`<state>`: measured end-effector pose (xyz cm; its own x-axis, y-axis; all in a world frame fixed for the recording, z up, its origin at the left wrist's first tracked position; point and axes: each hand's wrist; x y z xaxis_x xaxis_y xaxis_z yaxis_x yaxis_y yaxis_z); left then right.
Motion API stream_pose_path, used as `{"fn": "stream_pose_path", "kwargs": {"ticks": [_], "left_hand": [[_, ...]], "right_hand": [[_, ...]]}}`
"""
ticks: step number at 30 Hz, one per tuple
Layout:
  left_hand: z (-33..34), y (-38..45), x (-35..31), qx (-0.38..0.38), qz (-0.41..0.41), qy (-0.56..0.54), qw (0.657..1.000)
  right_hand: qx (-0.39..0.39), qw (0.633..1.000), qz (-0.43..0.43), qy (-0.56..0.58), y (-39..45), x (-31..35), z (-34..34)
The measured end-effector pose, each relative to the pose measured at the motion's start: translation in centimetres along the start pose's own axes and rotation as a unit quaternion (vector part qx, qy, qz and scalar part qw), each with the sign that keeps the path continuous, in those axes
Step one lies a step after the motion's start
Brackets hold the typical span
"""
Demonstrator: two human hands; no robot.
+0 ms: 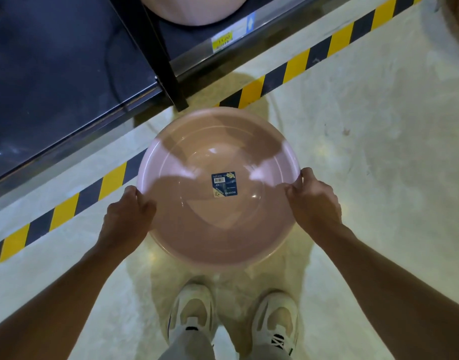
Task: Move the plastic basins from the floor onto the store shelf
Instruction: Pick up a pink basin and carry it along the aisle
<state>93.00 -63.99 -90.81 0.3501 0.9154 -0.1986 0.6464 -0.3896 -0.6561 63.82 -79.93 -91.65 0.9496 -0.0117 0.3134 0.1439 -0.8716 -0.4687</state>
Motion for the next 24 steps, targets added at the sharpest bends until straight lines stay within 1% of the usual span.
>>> {"fn": "stream_pose_path", "kwargs": {"ticks": [2, 5, 9, 11, 14, 17, 21, 24], "left_hand": [[-0.2, 0.0, -0.2, 0.038, -0.016, -0.006, 0.999], [-0.5, -0.3, -0.3, 0.035, -0.014, 0.007, 0.999], [-1.6, -1.3, -0.7, 0.028, 0.009, -0.002, 1.0], [-2.5, -2.1, -1.3, 0.029, 0.028, -0.007, 0.999], [-4.2, -4.1, -3.3, 0.034, 0.06, -0.024, 0.997], [-6.1, -7.0, -7.0, 0.043, 0.088, -0.033, 0.995], [-9.3, -11.5, -13.2, 0.049, 0.16, 0.029, 0.985], [-11.7, -14.9, -18.3, 0.07, 0.194, 0.044, 0.978]], "right_hand": [[0.02, 0.999, -0.01, -0.028, -0.2, -0.2, 0.2], [0.061, 0.997, 0.004, -0.048, -0.5, -0.7, 0.1], [0.053, 0.998, 0.019, -0.034, -1.3, -1.3, -1.4], [0.043, 0.998, 0.041, -0.012, -2.0, -1.8, -3.1], [0.035, 0.996, 0.08, 0.015, -3.5, -2.8, -6.7], [0.017, 0.995, 0.093, 0.031, -5.6, -3.8, -11.6], [-0.012, 0.994, 0.092, 0.058, -8.5, -5.3, -19.5], [-0.029, 0.991, 0.109, 0.073, -10.3, -6.9, -25.5]]}}
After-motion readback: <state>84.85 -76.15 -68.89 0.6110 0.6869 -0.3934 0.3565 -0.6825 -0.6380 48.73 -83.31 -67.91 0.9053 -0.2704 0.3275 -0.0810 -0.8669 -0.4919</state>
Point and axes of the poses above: each hand's wrist, its own y-axis towards the middle knuckle, its own z-axis out of the palm, x = y × z, and after that the axes turned 6 degrees about -z, right-handed
